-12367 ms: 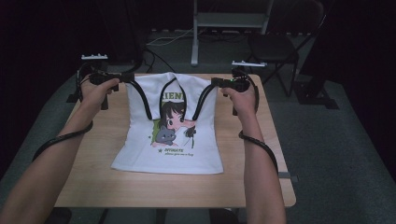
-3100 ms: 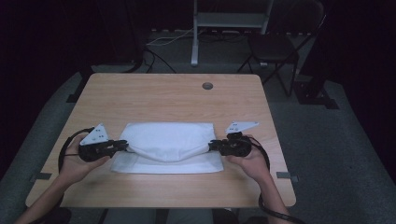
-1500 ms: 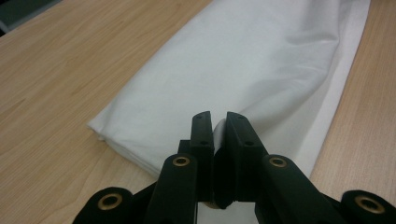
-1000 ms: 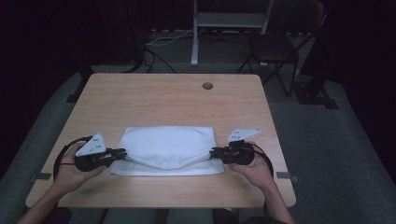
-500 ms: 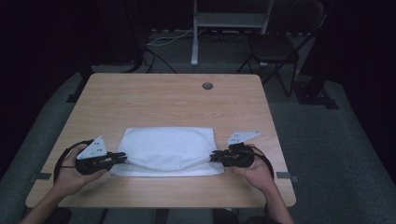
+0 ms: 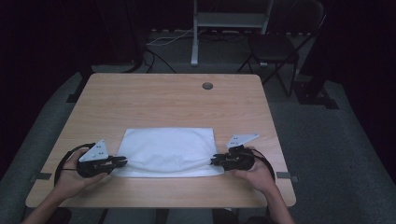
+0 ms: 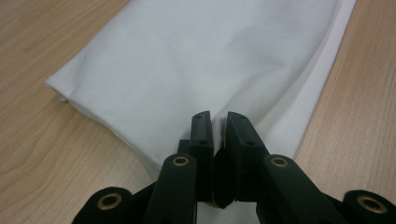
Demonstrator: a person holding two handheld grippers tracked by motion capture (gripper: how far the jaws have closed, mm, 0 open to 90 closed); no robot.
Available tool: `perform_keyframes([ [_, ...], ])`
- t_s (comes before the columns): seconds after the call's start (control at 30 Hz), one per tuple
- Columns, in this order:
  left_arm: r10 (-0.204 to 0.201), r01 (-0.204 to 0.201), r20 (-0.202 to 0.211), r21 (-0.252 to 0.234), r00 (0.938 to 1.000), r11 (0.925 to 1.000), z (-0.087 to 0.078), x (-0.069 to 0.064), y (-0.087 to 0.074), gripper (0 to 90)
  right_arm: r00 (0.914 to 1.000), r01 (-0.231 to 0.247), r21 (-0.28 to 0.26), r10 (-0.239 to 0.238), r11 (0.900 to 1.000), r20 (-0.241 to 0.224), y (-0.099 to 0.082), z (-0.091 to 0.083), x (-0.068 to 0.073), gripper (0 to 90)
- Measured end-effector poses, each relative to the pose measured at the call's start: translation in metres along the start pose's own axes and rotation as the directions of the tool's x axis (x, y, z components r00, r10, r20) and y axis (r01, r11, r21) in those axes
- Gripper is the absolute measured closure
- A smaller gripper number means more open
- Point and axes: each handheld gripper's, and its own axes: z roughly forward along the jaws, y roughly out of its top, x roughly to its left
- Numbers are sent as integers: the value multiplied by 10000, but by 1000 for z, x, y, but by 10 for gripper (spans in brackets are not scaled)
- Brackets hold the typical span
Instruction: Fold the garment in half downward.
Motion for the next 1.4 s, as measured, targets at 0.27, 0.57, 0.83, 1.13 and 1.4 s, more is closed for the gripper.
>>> perform_keyframes([
  [0.27,-145,145,135,17,9998,9999,1,0,-6,785,9999,126,307,-125,9994,-60,-4,1,1,724],
  [0.57,-213,210,315,101,9993,9997,-3,1,-13,748,9997,197,465,-190,9987,-148,-8,-2,1,690],
  [0.83,-487,494,366,-187,9981,9986,-16,6,-18,719,9972,584,717,-548,9957,-508,-7,-12,6,639],
  [1.13,-921,944,476,-489,9946,9943,-11,18,1,679,10000,34,-262,-35,9997,-40,13,-14,1,575],
  [1.4,-900,904,874,-7,9921,9959,16,14,11,662,9987,226,412,-245,9989,453,18,14,2,549],
])
